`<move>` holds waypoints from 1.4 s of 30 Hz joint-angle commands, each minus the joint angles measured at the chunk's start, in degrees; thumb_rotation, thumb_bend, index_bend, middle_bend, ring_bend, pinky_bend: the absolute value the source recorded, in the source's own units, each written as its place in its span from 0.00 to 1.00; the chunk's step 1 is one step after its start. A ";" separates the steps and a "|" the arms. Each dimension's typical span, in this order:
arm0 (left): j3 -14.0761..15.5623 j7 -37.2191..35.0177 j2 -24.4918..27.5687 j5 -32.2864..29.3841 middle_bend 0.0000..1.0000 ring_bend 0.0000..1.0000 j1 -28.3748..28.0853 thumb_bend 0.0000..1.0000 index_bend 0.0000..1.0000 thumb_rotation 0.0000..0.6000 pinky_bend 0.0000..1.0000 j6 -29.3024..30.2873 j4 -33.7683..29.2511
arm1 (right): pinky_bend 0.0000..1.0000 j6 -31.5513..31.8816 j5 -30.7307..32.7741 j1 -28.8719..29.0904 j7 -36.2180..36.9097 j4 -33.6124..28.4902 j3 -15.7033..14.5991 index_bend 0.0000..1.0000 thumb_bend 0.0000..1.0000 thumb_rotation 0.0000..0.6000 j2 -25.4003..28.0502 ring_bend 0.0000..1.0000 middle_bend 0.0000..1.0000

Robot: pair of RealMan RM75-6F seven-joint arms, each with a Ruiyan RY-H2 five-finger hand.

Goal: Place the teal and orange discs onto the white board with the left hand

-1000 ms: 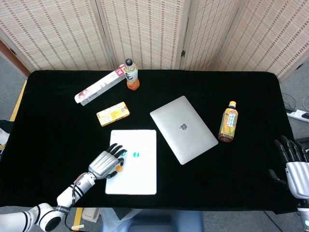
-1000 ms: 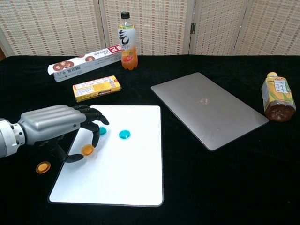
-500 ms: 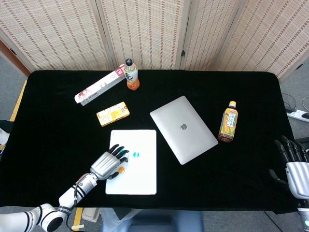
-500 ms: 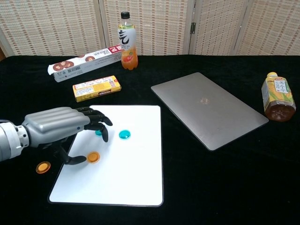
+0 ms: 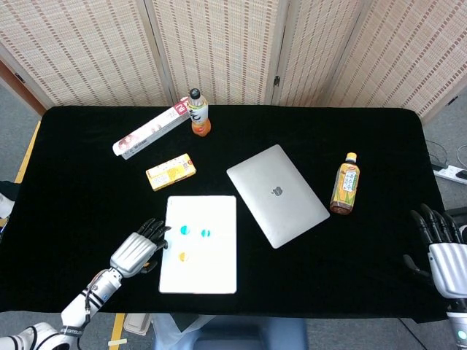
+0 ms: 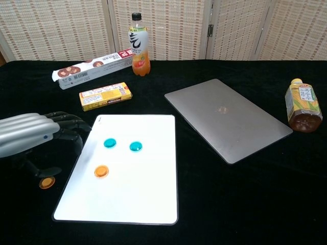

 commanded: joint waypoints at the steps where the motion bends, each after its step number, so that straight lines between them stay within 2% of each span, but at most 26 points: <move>1: 1.06 -0.72 0.35 0.74 0.13 0.00 1.39 0.40 0.41 1.00 0.00 1.14 0.71 | 0.00 -0.13 -0.09 0.12 -0.03 0.01 -0.01 0.00 0.32 1.00 -0.06 0.00 0.00; 9: 2.43 -1.08 -0.64 1.46 0.13 0.00 3.95 0.40 0.41 1.00 0.00 2.45 2.42 | 0.00 -0.45 -0.27 0.46 -0.18 -0.05 0.00 0.00 0.32 1.00 -0.06 0.00 0.00; 28: 1.90 -1.81 -2.74 1.13 0.13 0.00 5.22 0.40 0.42 1.00 0.00 0.71 5.37 | 0.00 0.19 -0.45 0.11 0.09 0.13 -0.23 0.00 0.32 1.00 -0.14 0.00 0.00; 42: 1.39 -3.47 -3.64 1.23 0.13 0.01 5.60 0.40 0.46 1.00 0.00 0.18 7.72 | 0.00 0.45 -0.57 -0.11 0.04 0.09 -0.37 0.00 0.32 1.00 -0.13 0.00 0.00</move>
